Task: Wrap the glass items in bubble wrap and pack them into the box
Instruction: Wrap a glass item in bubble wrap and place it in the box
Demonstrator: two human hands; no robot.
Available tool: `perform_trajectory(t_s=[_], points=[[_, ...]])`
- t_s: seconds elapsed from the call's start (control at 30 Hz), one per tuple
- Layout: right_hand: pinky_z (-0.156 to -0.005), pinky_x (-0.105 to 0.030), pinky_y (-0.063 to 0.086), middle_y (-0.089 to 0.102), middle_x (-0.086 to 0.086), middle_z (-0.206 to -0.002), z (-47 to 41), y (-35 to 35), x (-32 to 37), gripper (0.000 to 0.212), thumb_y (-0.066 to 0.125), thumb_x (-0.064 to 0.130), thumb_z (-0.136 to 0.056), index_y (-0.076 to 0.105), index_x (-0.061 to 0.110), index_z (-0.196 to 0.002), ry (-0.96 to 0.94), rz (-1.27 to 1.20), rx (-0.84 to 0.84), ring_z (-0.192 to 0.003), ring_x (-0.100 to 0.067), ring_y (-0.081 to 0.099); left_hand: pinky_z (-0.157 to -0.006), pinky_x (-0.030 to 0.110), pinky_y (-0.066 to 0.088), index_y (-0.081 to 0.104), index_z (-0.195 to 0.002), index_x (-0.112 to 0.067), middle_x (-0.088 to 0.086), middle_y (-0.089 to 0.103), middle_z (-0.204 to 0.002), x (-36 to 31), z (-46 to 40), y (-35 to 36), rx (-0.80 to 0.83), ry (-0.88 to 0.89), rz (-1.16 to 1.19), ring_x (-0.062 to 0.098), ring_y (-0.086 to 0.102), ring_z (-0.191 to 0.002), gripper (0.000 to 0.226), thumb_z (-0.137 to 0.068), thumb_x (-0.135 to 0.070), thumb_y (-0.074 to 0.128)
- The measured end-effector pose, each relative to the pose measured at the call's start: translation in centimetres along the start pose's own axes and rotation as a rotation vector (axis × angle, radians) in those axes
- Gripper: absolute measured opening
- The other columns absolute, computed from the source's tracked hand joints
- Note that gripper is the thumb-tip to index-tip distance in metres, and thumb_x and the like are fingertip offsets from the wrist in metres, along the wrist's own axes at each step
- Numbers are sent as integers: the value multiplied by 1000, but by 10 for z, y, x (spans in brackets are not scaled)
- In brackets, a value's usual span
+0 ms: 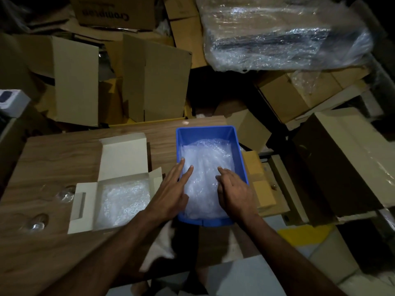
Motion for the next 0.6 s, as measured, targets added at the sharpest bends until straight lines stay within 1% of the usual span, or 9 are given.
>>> perform_trajectory(t_s=[0.1,0.17,0.23,0.3,0.37,0.4,0.47,0.53,0.6], points=[[-85,-31,55,68,-7,-130,0,-9,6,16,61,15,-91,68,12,-106,29,-45,-36,-111,-23,67,-124,36,6,0,-161,-33,-1,-24,-167,2,7,1,85,73,-126,19,-16,-155,112,-78,-33,75],[-83,-28,53,68,-3,-131,-1,-13,13,17,60,17,-92,68,14,-107,72,-90,-69,-109,-19,66,-125,41,4,-5,-161,-34,0,-27,-166,-3,2,4,80,41,-196,22,-18,-154,118,-78,-46,77],[-79,-26,53,70,-1,-129,-2,-18,23,17,59,18,-92,68,15,-106,85,-103,-106,-105,-15,67,-126,48,12,-2,-161,-33,0,-24,-167,-12,-9,5,2,-3,-150,22,-13,-155,105,-85,-52,68],[-77,-25,54,72,1,-123,-4,-24,30,21,54,22,-94,67,17,-110,75,-106,-116,-100,-13,67,-125,49,19,10,-161,-36,-3,-13,-169,-19,-16,-1,-129,-18,-54,19,-4,-156,82,-96,-45,60],[-73,-20,49,73,2,-110,-7,-32,31,23,50,25,-95,64,20,-112,51,-127,-117,-89,-13,67,-125,46,19,23,-158,-38,-6,0,-169,-22,-16,-12,-216,43,1,16,2,-156,68,-100,-36,59],[-69,-18,45,72,3,-104,-10,-37,32,22,49,26,-96,63,21,-112,37,-152,-117,-84,-12,65,-125,45,18,27,-157,-38,-7,5,-169,-22,-13,-19,-223,98,6,15,3,-156,66,-100,-37,59],[-63,-11,41,70,5,-97,-15,-46,38,17,51,28,-98,61,24,-112,41,-222,-115,-78,-10,62,-124,42,17,30,-156,-37,-7,12,-169,-20,-7,-33,-221,194,6,13,6,-156,65,-98,-47,56],[-60,-4,38,66,13,-87,-22,-55,47,13,56,36,-99,61,28,-108,101,-318,-104,-76,-7,61,-122,42,19,30,-156,-36,-6,18,-168,-14,-2,-49,-241,229,35,14,12,-156,67,-96,-54,53],[-61,-6,39,61,18,-82,-27,-64,52,20,59,48,-96,62,30,-102,92,-388,-70,-73,-2,60,-122,37,23,34,-155,-33,-6,26,-166,-8,2,-63,-292,247,68,15,21,-154,63,-97,-46,56]])
Point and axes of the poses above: each hand's wrist, its own z-axis away from the middle knuckle, its own y-axis out of the palm, x = y × z, the point moved 1 cm from there along -z, towards the middle knuckle
